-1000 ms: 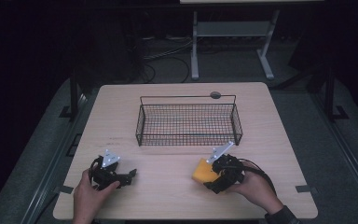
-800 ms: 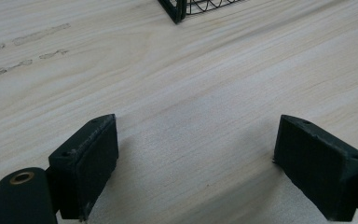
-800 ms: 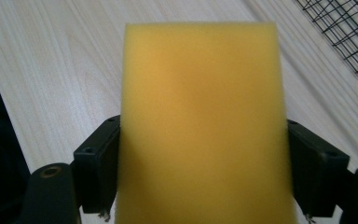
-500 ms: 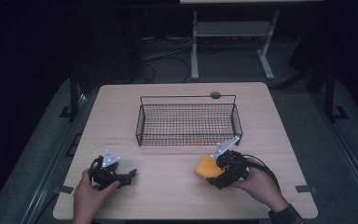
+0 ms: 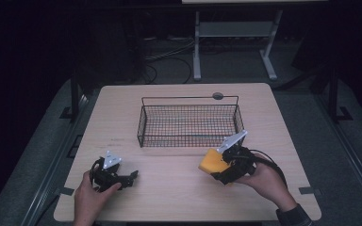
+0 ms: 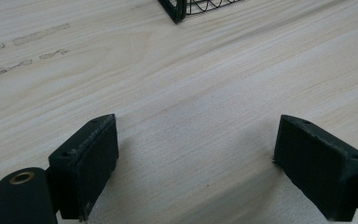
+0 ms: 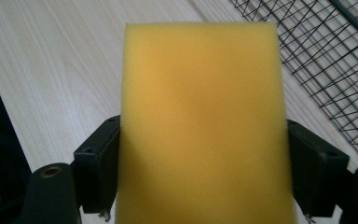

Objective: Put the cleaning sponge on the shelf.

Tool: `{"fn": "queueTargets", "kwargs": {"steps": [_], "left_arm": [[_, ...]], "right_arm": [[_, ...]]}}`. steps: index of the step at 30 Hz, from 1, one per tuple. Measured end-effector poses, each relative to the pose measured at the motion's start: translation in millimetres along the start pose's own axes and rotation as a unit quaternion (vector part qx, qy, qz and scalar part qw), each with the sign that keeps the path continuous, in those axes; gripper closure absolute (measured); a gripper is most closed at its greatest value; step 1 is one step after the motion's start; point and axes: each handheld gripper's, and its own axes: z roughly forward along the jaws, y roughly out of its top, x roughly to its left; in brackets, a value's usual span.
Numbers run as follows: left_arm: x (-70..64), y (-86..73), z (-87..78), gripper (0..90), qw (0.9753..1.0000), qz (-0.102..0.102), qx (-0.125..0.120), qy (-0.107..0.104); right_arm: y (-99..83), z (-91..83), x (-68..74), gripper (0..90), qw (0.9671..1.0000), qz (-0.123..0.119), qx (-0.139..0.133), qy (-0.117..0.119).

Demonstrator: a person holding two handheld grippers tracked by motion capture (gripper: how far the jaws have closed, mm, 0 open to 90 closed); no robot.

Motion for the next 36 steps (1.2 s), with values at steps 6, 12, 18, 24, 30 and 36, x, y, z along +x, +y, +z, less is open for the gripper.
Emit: {"fn": "queueTargets", "kwargs": {"steps": [6, 12, 18, 24, 30, 36], "left_arm": [[-0.2, 0.0, 0.1, 12.8, 1.0, -0.001, -0.001, 0.0], [-0.2, 0.0, 0.2, 12.8, 1.0, -0.001, -0.001, 0.0], [0.0, 0.0, 0.2, 12.8, 1.0, 0.0, -0.001, 0.001], [0.0, 0.0, 0.2, 12.8, 1.0, 0.0, -0.001, 0.001], [0.0, 0.0, 0.2, 12.8, 1.0, 0.0, -0.001, 0.001], [0.0, 0.0, 0.1, 12.8, 1.0, 0.0, -0.001, 0.001]], "right_arm": [[6.0, -9.2, -5.8, 22.8, 0.9999, 0.004, -0.009, -0.006], [7.8, -14.6, -10.7, 22.8, 0.9998, 0.009, -0.014, -0.011], [11.0, -20.2, -18.9, 22.8, 0.9995, 0.014, -0.021, -0.018], [14.7, -23.1, -26.8, 22.8, 0.9992, 0.02, -0.024, -0.023], [20.7, -24.9, -35.9, 22.8, 0.9989, 0.029, -0.026, -0.026], [27.3, -26.1, -47.3, 22.8, 0.9985, 0.036, -0.023, -0.034]]}}
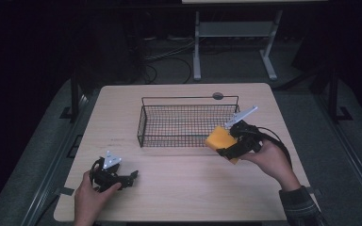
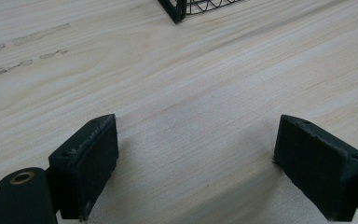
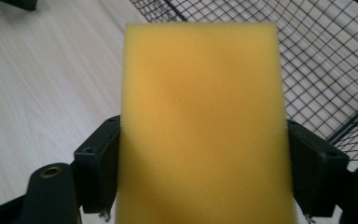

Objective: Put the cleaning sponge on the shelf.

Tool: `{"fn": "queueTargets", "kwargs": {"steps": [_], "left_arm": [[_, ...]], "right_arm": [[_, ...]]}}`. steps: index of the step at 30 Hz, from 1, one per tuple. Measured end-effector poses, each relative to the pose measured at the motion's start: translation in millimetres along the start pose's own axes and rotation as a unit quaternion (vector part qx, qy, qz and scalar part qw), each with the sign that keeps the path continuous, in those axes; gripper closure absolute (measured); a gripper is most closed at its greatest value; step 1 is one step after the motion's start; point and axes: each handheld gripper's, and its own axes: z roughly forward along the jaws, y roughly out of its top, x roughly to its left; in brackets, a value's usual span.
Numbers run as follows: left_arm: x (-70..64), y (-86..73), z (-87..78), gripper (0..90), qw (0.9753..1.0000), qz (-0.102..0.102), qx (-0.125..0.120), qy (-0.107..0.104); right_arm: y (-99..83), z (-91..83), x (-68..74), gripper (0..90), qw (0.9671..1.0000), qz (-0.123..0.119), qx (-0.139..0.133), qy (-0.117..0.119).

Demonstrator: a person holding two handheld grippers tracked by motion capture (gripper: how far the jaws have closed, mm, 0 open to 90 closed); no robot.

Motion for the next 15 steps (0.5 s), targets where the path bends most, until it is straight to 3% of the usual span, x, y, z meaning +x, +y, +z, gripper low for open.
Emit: {"fn": "queueTargets", "kwargs": {"steps": [15], "left_arm": [[0.0, 0.0, 0.0, 12.8, 1.0, 0.0, 0.0, 0.0]], "right_arm": [[17.7, 1.8, -24.4, 22.8, 0.9995, 0.026, 0.002, -0.02]]}}
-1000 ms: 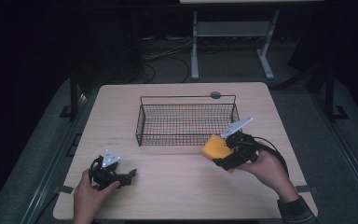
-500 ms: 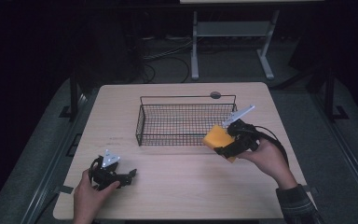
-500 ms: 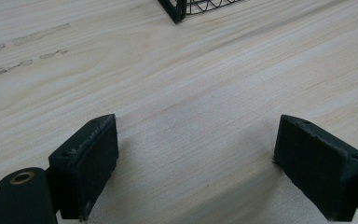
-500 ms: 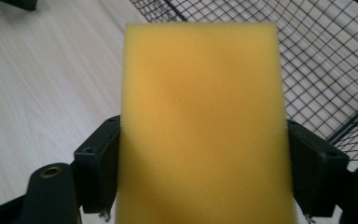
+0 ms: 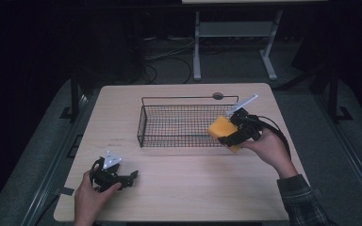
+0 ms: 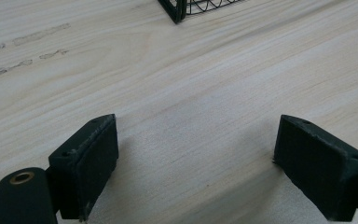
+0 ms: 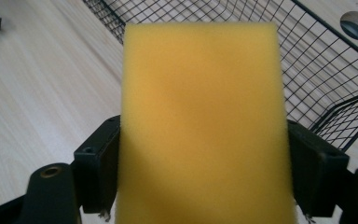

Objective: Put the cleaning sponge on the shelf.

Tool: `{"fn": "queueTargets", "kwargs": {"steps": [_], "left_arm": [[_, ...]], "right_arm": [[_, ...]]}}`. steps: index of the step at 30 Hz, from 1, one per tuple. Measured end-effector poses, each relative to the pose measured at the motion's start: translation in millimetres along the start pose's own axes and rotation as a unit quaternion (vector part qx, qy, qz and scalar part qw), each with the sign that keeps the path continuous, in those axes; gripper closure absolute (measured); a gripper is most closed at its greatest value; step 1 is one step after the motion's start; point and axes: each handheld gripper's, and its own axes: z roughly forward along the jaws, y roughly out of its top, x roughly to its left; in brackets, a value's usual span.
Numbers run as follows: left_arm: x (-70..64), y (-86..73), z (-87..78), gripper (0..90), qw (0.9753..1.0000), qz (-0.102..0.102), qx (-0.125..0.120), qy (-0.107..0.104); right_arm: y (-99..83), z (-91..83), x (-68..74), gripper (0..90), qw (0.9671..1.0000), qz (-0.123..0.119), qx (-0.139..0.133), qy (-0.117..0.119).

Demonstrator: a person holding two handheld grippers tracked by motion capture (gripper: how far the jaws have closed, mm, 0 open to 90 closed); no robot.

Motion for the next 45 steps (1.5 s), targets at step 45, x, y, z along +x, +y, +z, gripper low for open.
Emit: {"fn": "queueTargets", "kwargs": {"steps": [45], "left_arm": [[0.0, 0.0, -0.2, 12.8, 1.0, 0.0, 0.001, 0.0]], "right_arm": [[41.8, 66.2, -60.3, 22.6, 0.9966, 0.069, 0.025, -0.037]]}}
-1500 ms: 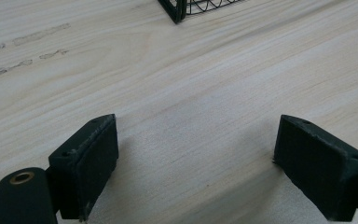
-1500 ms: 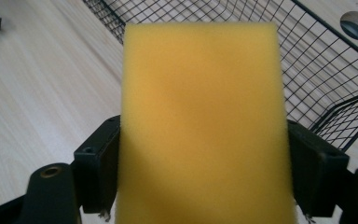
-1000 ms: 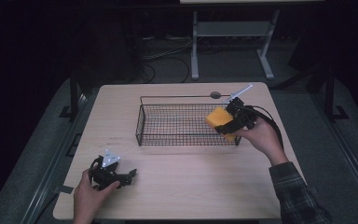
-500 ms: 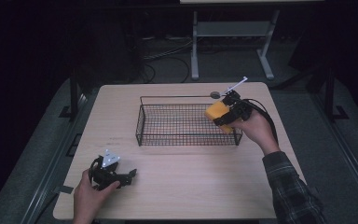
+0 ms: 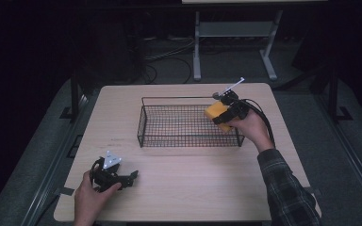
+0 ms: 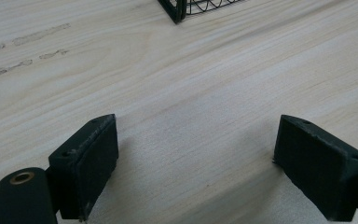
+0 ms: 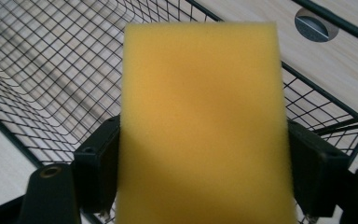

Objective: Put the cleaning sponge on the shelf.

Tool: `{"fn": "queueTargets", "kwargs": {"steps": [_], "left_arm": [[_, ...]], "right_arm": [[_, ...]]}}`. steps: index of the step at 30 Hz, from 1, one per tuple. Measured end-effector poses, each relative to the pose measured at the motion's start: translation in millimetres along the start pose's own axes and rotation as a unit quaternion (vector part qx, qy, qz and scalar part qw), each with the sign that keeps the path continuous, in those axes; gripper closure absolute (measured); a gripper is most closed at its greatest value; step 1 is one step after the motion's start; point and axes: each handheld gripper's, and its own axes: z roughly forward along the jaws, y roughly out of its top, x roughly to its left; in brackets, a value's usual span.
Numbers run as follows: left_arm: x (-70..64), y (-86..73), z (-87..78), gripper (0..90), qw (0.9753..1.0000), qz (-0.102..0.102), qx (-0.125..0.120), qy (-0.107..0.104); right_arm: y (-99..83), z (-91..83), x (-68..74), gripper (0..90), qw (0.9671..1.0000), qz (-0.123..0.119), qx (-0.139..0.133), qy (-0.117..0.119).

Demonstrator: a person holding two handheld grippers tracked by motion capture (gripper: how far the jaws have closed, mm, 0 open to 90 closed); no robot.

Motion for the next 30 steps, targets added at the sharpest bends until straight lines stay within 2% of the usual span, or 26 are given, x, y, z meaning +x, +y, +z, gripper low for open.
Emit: {"fn": "queueTargets", "kwargs": {"steps": [12, 30], "left_arm": [[0.0, 0.0, 0.0, 12.8, 1.0, 0.0, 0.0, 0.0], [0.0, 0.0, 0.0, 12.8, 1.0, 0.0, 0.0, 0.0]], "right_arm": [[-4.8, 21.4, -3.7, 22.5, 0.9998, 0.011, 0.016, 0.003], [-9.2, 31.7, -1.8, 22.2, 0.9994, 0.01, 0.031, 0.006]]}}
